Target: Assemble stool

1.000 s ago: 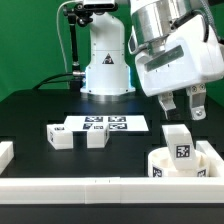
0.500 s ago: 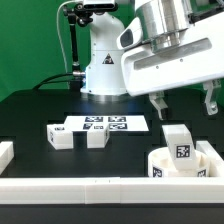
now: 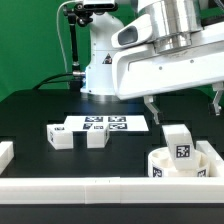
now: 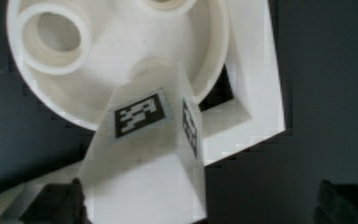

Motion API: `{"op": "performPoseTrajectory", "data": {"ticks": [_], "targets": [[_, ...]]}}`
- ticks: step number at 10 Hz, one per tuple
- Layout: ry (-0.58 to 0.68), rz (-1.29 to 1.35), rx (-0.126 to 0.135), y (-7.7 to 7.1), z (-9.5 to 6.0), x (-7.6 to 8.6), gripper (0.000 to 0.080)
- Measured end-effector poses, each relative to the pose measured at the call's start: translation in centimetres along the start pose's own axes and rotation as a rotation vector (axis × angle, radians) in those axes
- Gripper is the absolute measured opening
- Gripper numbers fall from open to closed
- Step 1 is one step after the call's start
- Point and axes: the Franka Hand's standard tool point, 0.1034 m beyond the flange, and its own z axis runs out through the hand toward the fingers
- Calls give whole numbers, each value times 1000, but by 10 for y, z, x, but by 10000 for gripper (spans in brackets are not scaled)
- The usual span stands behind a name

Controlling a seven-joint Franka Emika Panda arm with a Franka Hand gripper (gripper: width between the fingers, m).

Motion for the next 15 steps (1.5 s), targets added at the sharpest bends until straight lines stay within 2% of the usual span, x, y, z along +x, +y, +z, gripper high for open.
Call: {"op": "performPoseTrajectory", "data": {"ticks": [4, 7, 10, 15], "targets": [[-2, -494, -30, 6, 0, 3, 649], [-30, -728, -37, 14, 4, 2, 649], [-36, -894, -48, 15, 5, 2, 649], [-99, -1355, -93, 8, 13, 4, 649]]}}
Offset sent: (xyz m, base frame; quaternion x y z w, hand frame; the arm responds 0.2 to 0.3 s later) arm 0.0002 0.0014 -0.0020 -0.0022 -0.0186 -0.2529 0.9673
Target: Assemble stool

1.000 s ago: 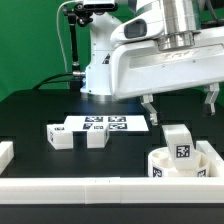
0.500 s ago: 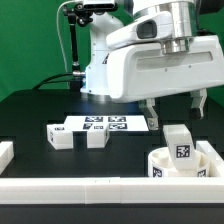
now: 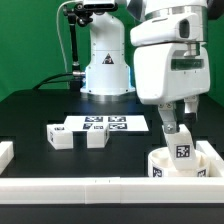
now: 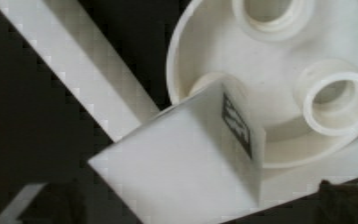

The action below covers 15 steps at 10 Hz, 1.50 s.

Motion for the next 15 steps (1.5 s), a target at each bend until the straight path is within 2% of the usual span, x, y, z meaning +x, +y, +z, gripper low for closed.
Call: {"op": "performPoseTrajectory", "data": {"ticks": [1, 6, 9, 10, 11, 12, 15], "targets": [[-13, -113, -7, 1, 1, 2, 649], [-68, -460, 4, 6, 11, 3, 649], [-72, -460, 8, 5, 13, 1, 622], [-72, -460, 8, 5, 13, 1, 450], [-70, -460, 4, 6, 12, 2, 450], [-70, -460, 4, 6, 12, 2, 351], [-70, -431, 3, 6, 12, 2, 351]]}}
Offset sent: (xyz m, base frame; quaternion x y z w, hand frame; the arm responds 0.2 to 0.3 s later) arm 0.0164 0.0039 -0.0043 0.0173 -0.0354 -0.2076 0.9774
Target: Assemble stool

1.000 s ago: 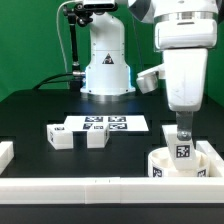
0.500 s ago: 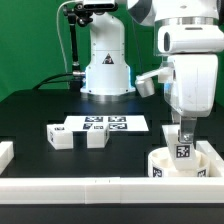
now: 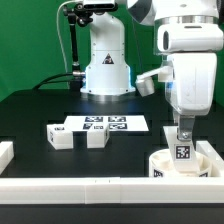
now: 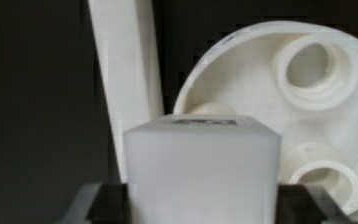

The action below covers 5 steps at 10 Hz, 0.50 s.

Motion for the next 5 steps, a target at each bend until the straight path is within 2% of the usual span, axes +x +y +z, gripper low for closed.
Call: {"op": "performPoseTrajectory", "data": {"ticks": [3, 5], "targets": [[1, 191, 1, 0, 0, 0, 350], [2, 428, 3, -1, 0, 2, 350]]}}
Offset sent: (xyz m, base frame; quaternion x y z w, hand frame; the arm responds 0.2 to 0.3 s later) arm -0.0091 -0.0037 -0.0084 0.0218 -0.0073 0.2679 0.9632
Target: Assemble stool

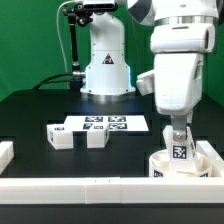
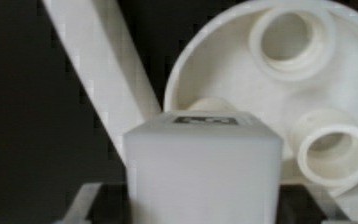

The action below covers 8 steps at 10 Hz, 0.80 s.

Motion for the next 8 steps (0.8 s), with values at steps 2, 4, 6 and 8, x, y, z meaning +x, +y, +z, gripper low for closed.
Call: {"op": "performPoseTrajectory", "data": {"ticks": [2, 4, 6, 8], "targets": [[6, 202, 5, -1, 0, 0, 350], [20, 353, -2, -3, 1, 4, 350], [32, 481, -6, -5, 0, 9, 350], [45, 613, -2, -4, 0, 12, 349]]}}
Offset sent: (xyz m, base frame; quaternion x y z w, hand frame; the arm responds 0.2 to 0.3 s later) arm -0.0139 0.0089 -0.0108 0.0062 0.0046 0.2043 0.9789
